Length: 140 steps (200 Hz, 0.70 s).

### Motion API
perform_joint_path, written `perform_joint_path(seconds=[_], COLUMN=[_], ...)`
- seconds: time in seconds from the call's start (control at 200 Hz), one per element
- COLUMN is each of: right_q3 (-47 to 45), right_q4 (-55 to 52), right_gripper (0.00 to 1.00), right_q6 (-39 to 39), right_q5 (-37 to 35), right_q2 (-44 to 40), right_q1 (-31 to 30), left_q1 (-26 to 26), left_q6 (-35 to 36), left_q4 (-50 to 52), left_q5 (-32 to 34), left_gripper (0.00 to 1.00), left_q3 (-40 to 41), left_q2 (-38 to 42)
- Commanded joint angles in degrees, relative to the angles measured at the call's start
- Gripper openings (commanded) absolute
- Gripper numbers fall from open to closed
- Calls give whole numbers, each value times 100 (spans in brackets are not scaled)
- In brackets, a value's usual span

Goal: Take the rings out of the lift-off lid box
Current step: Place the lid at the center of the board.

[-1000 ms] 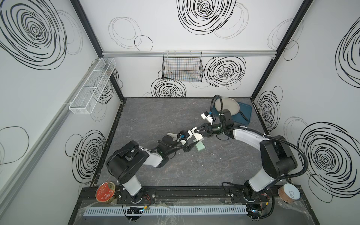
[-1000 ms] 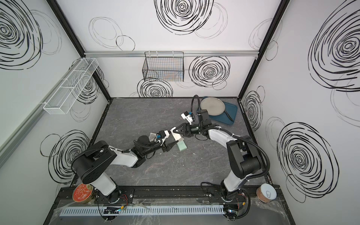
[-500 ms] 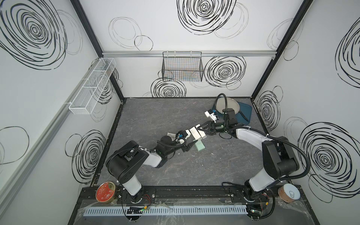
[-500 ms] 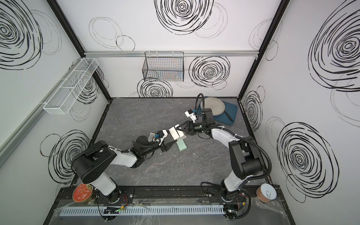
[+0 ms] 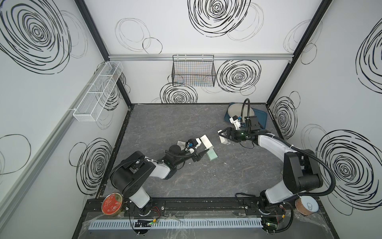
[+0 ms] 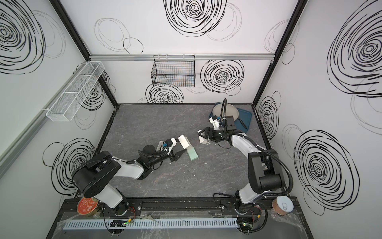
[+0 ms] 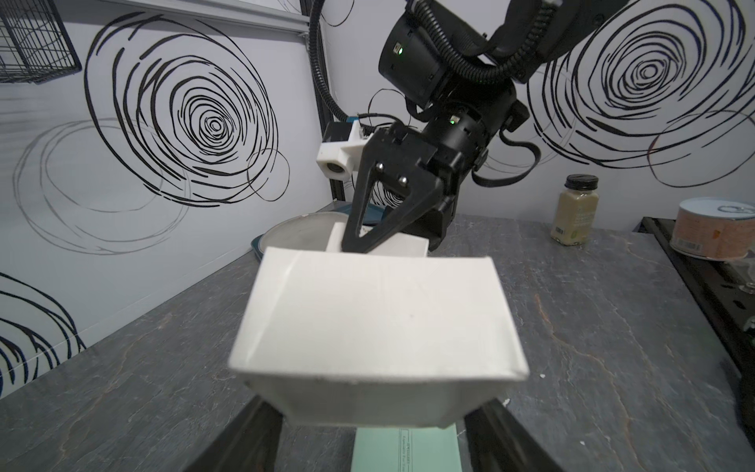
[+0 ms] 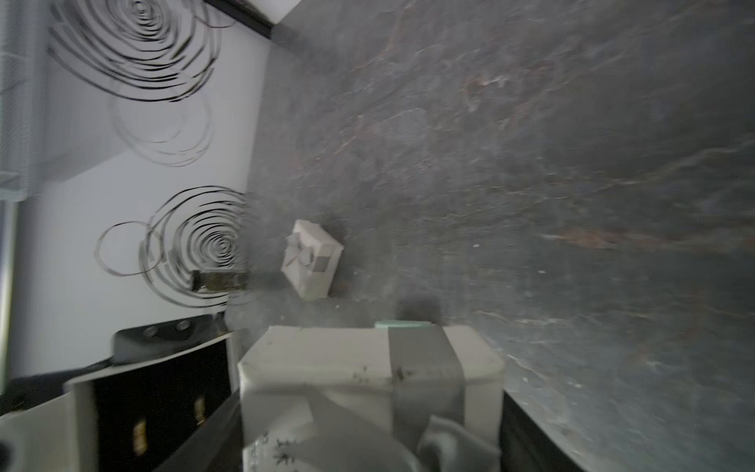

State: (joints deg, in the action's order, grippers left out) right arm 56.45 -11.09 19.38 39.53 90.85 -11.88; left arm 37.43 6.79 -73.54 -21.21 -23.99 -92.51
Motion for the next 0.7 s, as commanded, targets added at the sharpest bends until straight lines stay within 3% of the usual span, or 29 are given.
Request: perform_joint_path(seconds=[0.0,0.315,0.696], right_q3=[401,1400,2119], right_q4=[-644,-1012,-1268], right_gripper=[75,75,75], right_q6=[-371,-526,-579], right_q5=[-1733,-3795,-4708], right_q2=[384,1821,2650], right_q1=[-33,-55,-129], left_q1=[2,85,151], left_q6=[6,33,140], left_q4=[-275,-180,81], left_q5=[-39,-18,20], left_gripper=[70,70,70], left_q3=[44,43,-1], left_q2=[185,321,477])
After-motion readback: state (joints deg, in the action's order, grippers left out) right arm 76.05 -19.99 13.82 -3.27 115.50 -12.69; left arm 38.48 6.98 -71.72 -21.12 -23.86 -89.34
